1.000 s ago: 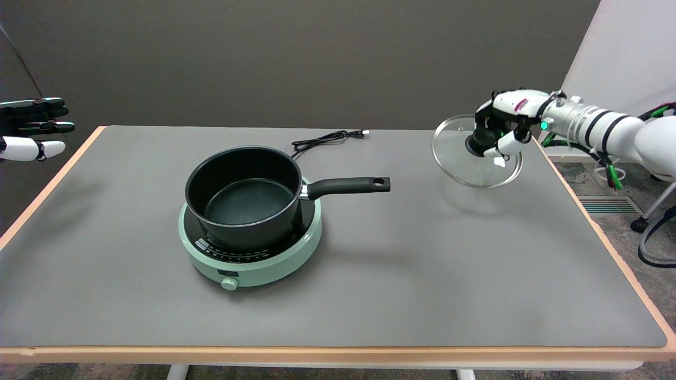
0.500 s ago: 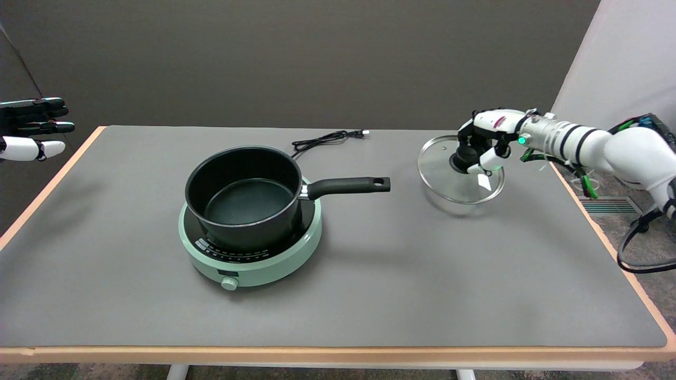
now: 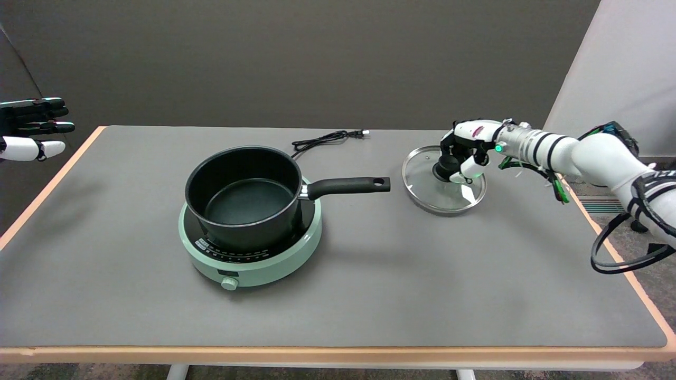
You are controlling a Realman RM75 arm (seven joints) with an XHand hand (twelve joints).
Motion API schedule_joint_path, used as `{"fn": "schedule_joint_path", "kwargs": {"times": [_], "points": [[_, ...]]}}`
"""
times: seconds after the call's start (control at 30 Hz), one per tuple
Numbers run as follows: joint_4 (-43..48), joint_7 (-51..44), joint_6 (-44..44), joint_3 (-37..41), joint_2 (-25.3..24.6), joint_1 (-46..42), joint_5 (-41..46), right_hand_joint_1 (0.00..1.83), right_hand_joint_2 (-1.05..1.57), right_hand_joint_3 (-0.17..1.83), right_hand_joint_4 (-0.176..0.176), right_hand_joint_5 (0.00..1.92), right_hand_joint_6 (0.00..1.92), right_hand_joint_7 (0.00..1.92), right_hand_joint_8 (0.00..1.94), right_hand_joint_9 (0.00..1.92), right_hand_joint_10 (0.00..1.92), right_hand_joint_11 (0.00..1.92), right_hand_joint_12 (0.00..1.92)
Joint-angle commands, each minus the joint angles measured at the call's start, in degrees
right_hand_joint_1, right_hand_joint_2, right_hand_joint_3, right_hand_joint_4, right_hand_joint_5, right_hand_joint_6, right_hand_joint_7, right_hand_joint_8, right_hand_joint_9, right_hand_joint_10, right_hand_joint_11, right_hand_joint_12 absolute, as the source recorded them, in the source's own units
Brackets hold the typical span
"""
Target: Place the pot lid onto the table.
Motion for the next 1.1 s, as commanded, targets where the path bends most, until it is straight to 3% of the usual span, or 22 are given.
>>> {"fn": "schedule_joint_path", "kwargs": {"times": [0.03,0.43,0.53,0.57,0.7,0.77,0.83,0.97,1.0,1.1], "points": [[-6.85,-0.24,4.32,-6.35,-4.41,6.08,-0.45,1.21,0.95,0.44,-0.05,0.78,1.29,1.0,1.17,0.9,1.54,0.69,1.07],[-9.58,-0.21,7.67,-8.44,-5.2,7.96,-0.02,1.21,0.99,0.37,-0.035,0.77,1.32,1.0,1.11,0.89,1.56,0.68,1.09],[-9.47,-0.03,7.29,-8.44,-5.2,8.04,0.03,1.2,1.07,0.24,-0.054,0.72,1.41,0.99,1.03,0.89,1.29,0.65,1.1],[-9.42,-0.05,7.19,-8.44,-5.2,8.04,0.03,1.02,0.68,0.85,0.176,0.7,0.88,0.89,0.72,0.89,1.12,0.62,1.07],[-9.26,0.16,7.19,-8.44,-5.2,7.96,0.03,0.98,0.65,0.89,0.176,0.68,0.56,0.83,0.43,0.83,0.74,0.55,0.96],[-9.18,0.16,7.19,-8.44,-5.2,8.04,0.11,0.93,0.64,0.95,0.176,0.64,0.48,0.78,0.37,0.8,0.68,0.53,0.91],[-9.15,0.16,7.16,-8.44,-5.2,8.15,0.11,0.96,0.61,0.99,0.176,0.59,0.37,0.68,0.24,0.7,0.48,0.43,0.72],[-8.99,0.16,6.63,-7.85,-5.2,8.28,0.11,0.96,0.5,1.02,0.176,0.49,0.22,0.5,0.19,0.52,0.27,0.32,0.53],[-8.91,0.16,6.63,-7.69,-5.2,8.28,0.11,0.9,0.5,1.04,0.171,0.44,0.21,0.44,0.17,0.42,0.27,0.24,0.55],[-7.99,0.19,6.63,-6.36,-4.99,8.19,0.14,0.93,0.43,1.05,0.145,0.39,0.18,0.34,0.17,0.34,0.2,0.22,0.46]]}}
